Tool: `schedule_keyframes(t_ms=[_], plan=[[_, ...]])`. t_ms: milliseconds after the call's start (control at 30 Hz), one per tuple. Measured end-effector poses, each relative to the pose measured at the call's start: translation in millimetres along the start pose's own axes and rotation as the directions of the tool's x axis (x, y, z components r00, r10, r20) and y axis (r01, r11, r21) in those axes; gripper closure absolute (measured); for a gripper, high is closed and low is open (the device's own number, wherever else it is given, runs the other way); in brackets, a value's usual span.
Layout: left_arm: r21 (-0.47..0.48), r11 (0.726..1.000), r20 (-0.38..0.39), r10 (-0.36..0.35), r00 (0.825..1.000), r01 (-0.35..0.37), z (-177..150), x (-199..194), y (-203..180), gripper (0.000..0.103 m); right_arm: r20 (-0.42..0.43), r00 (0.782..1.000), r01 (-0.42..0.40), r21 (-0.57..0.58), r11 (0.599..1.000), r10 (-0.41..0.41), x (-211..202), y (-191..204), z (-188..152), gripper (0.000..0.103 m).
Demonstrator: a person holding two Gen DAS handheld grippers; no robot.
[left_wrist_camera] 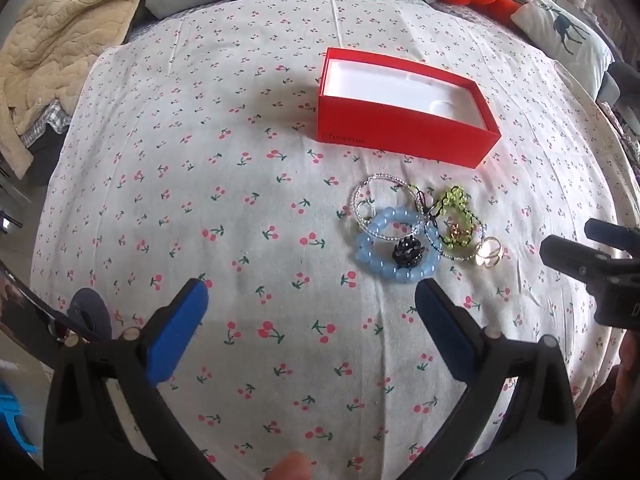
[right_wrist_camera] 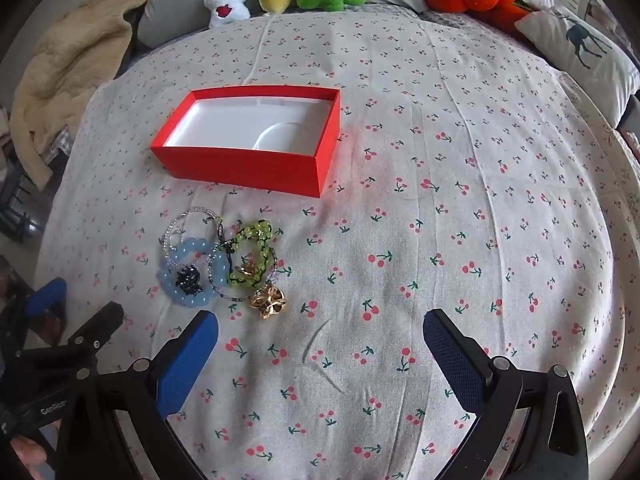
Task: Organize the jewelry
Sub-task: 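Grasp the silver bead bracelet with the left tool while the right tool grasps the green beaded bracelet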
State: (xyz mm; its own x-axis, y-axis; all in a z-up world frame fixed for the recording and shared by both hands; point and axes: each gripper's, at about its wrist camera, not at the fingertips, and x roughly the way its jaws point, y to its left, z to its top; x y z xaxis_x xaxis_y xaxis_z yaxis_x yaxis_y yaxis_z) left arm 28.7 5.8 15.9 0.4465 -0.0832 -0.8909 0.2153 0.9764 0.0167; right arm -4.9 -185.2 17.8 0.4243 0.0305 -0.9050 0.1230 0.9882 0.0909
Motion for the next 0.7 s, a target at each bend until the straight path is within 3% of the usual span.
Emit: schedule_keyframes(t_ms=[133,233,333,433,467,567,700], plan=[[-0.017,0.997,-0.028,-0.081,0.996,0.081,17.1,5.5,5.9,0.001,-0.034,0.997,-0.072,-0.003,0.997,0.072,3.3,-2.5,21.5,0.000],[-0.056,0.989,-0.028,-0.141,0.990,0.139,25.7,14.3,11.3,0.013,-0.057,0.993,-0.102,0.012,0.995,0.102,14.9,-5.7,35.9,0.001],[-0.115,0.973,-0.043,-0.206,0.978,0.200,29.5,30.2,19.4,0.035,-0.069,0.985,-0.153,0.049,0.987,0.156,27.5,-6.3,40.9,0.011],[-0.158,0.958,-0.071,-0.251,0.965,0.238,32.2,46.3,23.6,0.056,-0.096,0.978,-0.179,0.085,0.980,0.187,47.8,-15.4,40.9,0.033],[-0.164,0.954,-0.079,-0.266,0.961,0.251,34.0,50.8,23.3,0.059,-0.116,0.973,-0.188,0.098,0.977,0.199,54.4,-16.4,41.5,0.042],[-0.174,0.942,-0.090,-0.304,0.948,0.285,40.3,58.8,19.7,0.066,-0.150,0.960,-0.218,0.126,0.968,0.236,67.1,-18.5,43.6,0.053],[-0.158,0.945,-0.107,-0.304,0.947,0.286,46.8,68.4,11.8,0.069,-0.159,0.956,-0.229,0.114,0.967,0.246,72.5,-14.0,46.8,0.056]])
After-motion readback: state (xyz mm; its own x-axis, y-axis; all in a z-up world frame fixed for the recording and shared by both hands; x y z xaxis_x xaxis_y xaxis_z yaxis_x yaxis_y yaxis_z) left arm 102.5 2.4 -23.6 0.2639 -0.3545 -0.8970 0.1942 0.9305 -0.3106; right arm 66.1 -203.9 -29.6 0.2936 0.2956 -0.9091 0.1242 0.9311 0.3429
